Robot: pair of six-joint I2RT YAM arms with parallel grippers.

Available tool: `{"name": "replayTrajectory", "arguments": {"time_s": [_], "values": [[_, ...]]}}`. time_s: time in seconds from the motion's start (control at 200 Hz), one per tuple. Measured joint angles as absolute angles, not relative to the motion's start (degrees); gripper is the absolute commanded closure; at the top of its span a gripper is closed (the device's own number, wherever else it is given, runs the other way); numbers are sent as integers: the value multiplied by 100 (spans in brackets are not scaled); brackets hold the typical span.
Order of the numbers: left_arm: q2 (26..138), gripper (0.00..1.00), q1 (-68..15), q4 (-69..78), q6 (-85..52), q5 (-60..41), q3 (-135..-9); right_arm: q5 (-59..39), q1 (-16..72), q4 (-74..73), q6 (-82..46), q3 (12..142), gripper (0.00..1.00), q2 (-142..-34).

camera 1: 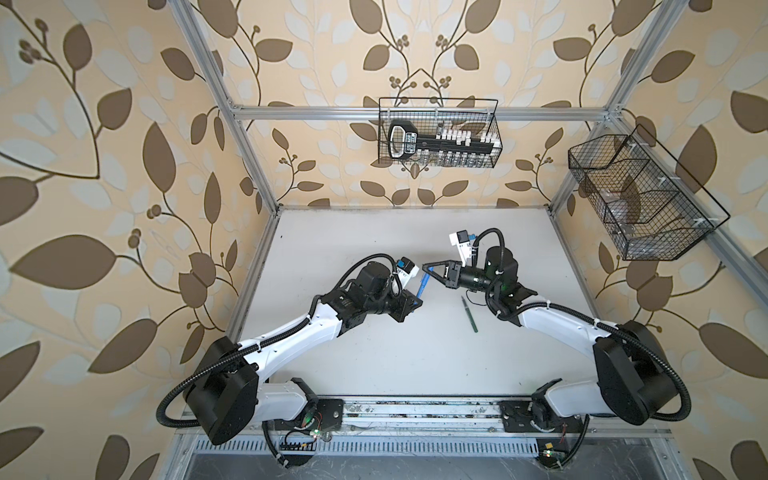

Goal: Insert the pens into the pen caps

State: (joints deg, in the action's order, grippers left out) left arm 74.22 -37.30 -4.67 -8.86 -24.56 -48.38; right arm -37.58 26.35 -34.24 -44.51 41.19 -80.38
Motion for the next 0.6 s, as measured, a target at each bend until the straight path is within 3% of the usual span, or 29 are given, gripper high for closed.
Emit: {"name": "replayTrajectory", "arguments": {"time_s": [0.6], "values": [[8042, 100, -3341, -941, -357, -3317, -5457, -2088, 3264, -3607, -3809, 3691, 100, -7609]]}}
